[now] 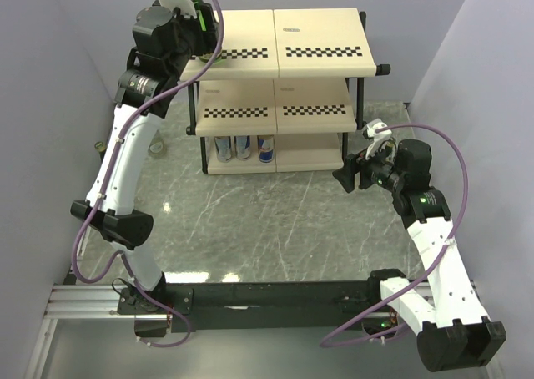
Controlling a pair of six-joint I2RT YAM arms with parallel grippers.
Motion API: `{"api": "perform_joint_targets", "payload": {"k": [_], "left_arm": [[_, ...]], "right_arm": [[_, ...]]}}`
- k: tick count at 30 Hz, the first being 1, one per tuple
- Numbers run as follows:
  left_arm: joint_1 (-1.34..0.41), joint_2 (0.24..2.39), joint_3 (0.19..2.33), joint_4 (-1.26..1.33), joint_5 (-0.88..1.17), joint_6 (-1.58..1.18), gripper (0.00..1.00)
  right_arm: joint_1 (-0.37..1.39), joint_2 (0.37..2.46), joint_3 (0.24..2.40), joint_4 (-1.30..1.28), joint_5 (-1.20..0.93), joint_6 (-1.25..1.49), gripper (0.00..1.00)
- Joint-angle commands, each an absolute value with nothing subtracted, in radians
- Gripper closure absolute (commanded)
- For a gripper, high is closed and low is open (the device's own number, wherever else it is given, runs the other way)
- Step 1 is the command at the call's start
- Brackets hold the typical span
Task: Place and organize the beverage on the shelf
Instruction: Place the drink on the shelf.
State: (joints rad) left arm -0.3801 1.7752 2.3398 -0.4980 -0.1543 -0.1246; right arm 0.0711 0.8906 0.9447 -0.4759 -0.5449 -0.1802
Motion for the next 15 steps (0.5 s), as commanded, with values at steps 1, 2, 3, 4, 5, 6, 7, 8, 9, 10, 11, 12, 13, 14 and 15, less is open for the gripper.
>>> {"api": "perform_joint_targets", "payload": {"k": [1, 2, 3, 4, 5, 6, 7, 8, 9, 10, 11, 12, 13, 14, 15], "left_arm": [[-0.38, 1.727, 2.419, -0.333, -0.149, -0.141, 0.82], [-0.38, 1.729, 2.418, -0.333, -0.149, -0.143, 0.81], [-0.38, 1.732, 2.418, -0.336, -0.149, -0.143, 0.79], [-0.38, 1.733, 2.418, -0.334, -0.149, -0.143, 0.77], [-0.38, 1.733, 2.413, -0.331, -0.15, -0.143, 0.75], [-0.38, 1.735, 2.41, -0.327, -0.149, -0.143, 0.73], [-0.38, 1.735, 2.407, -0.325, -0.15, -0.144, 0.73], [-0.38, 1.736, 2.405, -0.324, -0.152, -0.144, 0.72], [-0.38, 1.74, 2.405, -0.322, -0.152, -0.146, 0.69], [-0.38, 1.74, 2.405, -0.319, -0.152, -0.146, 0.68], [-0.38, 1.741, 2.405, -0.318, -0.152, -0.147, 0.67], [-0.38, 1.744, 2.405, -0.316, -0.15, -0.149, 0.65], [-0.38, 1.746, 2.405, -0.313, -0.152, -0.149, 0.64], [-0.38, 1.747, 2.405, -0.313, -0.152, -0.15, 0.62], [-0.38, 1.749, 2.405, -0.311, -0.153, -0.15, 0.61]], "right_arm": [[0.064, 0.884, 0.948, -0.459, -0.561, -0.181, 0.21], [0.066, 0.885, 0.948, -0.459, -0.561, -0.181, 0.21], [0.066, 0.885, 0.948, -0.459, -0.561, -0.181, 0.21], [0.066, 0.885, 0.946, -0.457, -0.561, -0.181, 0.21], [0.064, 0.885, 0.948, -0.459, -0.561, -0.181, 0.21], [0.066, 0.885, 0.948, -0.46, -0.56, -0.183, 0.21], [0.066, 0.885, 0.948, -0.459, -0.561, -0.181, 0.21], [0.066, 0.885, 0.948, -0.459, -0.561, -0.181, 0.21], [0.064, 0.885, 0.946, -0.457, -0.561, -0.181, 0.21], [0.066, 0.885, 0.946, -0.459, -0.561, -0.181, 0.21], [0.066, 0.885, 0.948, -0.46, -0.56, -0.181, 0.21], [0.066, 0.885, 0.948, -0.46, -0.56, -0.181, 0.21], [0.064, 0.887, 0.946, -0.459, -0.563, -0.181, 0.21], [0.066, 0.885, 0.946, -0.46, -0.563, -0.181, 0.21], [0.064, 0.885, 0.946, -0.459, -0.563, -0.181, 0.21]]}}
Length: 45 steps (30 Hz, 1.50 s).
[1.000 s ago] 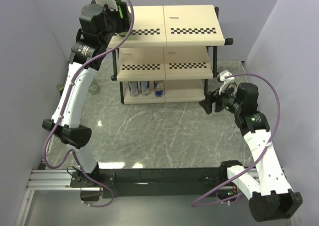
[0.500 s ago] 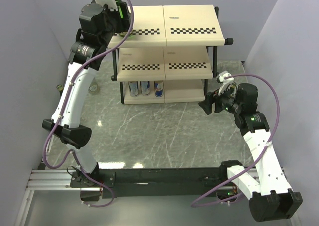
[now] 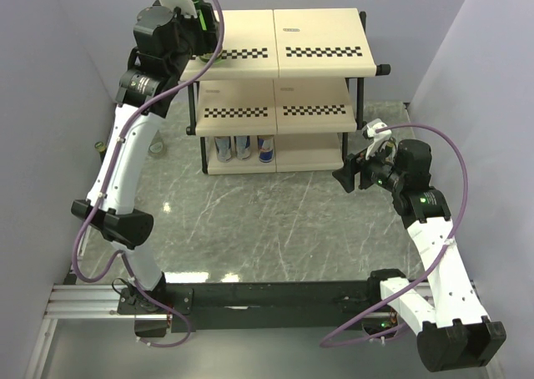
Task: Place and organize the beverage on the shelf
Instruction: Place the drink on the shelf.
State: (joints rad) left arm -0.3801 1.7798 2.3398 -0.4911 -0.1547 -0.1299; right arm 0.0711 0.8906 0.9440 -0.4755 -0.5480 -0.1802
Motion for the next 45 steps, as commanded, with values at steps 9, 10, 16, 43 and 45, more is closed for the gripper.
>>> {"api": "perform_joint_targets", "payload": {"k": [9, 10, 16, 43, 45], "left_arm": [[-0.38, 1.766, 2.41, -0.302, -0.16, -0.149, 0.54], [-0.38, 1.767, 2.413, -0.302, -0.16, -0.15, 0.54], [-0.38, 1.773, 2.408, -0.307, -0.161, -0.152, 0.5], [-0.38, 1.773, 2.401, -0.301, -0.156, -0.158, 0.38], [-0.38, 1.775, 2.399, -0.299, -0.155, -0.16, 0.37]], "right_arm": [[0.066, 0.885, 0.948, -0.459, -0.563, -0.178, 0.21], [0.066, 0.884, 0.946, -0.459, -0.563, -0.178, 0.21], [0.066, 0.882, 0.946, -0.459, -0.566, -0.179, 0.21], [0.064, 0.882, 0.946, -0.457, -0.563, -0.179, 0.21], [0.066, 0.882, 0.948, -0.459, -0.563, -0.179, 0.21]]}}
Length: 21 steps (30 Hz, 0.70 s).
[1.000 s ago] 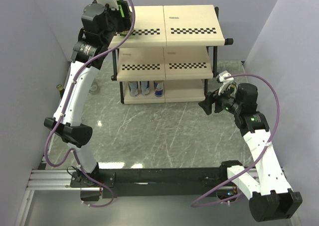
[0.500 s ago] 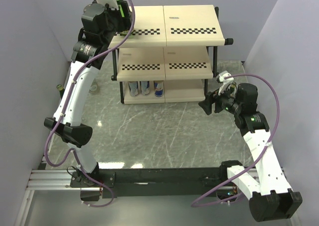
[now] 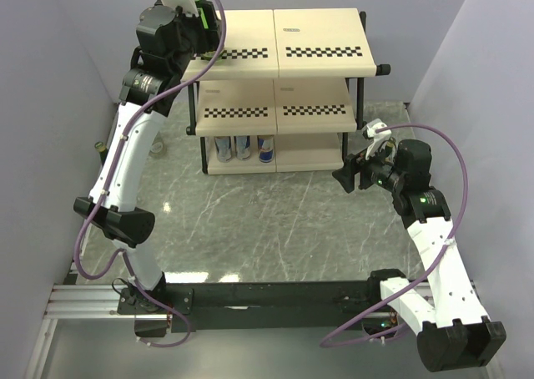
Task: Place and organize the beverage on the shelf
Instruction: Place the drink on the shelf.
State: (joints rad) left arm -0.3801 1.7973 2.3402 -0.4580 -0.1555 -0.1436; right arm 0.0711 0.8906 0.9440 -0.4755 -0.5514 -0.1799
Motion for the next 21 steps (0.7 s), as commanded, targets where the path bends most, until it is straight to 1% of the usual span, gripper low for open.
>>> {"api": "perform_joint_targets", "payload": {"k": [1, 21], "left_arm": [[-0.38, 1.773, 2.399, -0.299, -0.155, -0.16, 0.36], [-0.38, 1.782, 2.395, -0.295, -0.146, -0.164, 0.3]], "right_arm": [[0.066, 0.882, 0.946, -0.459, -0.563, -0.181, 0.21], [0.066, 0.881, 0.946, -0.457, -0.56, -0.179, 0.21]]}}
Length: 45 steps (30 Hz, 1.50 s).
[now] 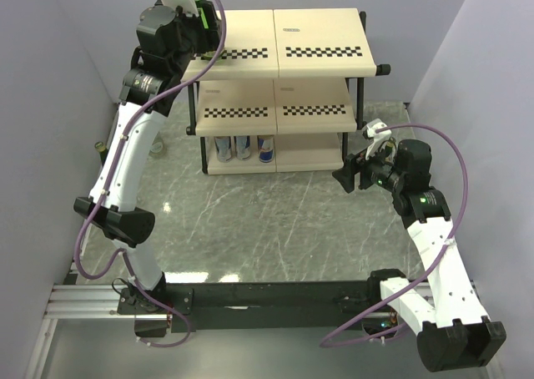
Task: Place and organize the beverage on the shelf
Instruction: Place the drink on the shelf.
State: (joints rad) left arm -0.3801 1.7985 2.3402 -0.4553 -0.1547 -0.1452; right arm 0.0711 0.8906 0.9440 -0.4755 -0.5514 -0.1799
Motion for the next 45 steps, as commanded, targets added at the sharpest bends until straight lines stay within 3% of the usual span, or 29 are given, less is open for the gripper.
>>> {"api": "perform_joint_targets", "payload": {"k": [1, 33, 36, 42, 45], "left_arm": [[-0.38, 1.782, 2.395, -0.296, -0.146, -0.166, 0.29], [-0.38, 1.776, 2.381, -0.284, -0.14, -0.172, 0.23], [-0.38, 1.766, 2.365, -0.272, -0.124, -0.172, 0.21], [-0.38, 1.729, 2.336, -0.252, -0.075, -0.189, 0.02], [-0.38, 1.681, 2.309, -0.232, -0.037, -0.207, 0.0]], "right_arm": [[0.066, 0.882, 0.946, -0.457, -0.56, -0.179, 0.21], [0.066, 0.881, 0.946, -0.456, -0.555, -0.181, 0.21], [0.066, 0.882, 0.946, -0.459, -0.555, -0.183, 0.21], [0.064, 0.879, 0.946, -0.459, -0.555, -0.192, 0.21], [0.066, 0.876, 0.945, -0.459, -0.557, -0.202, 0.21]]}}
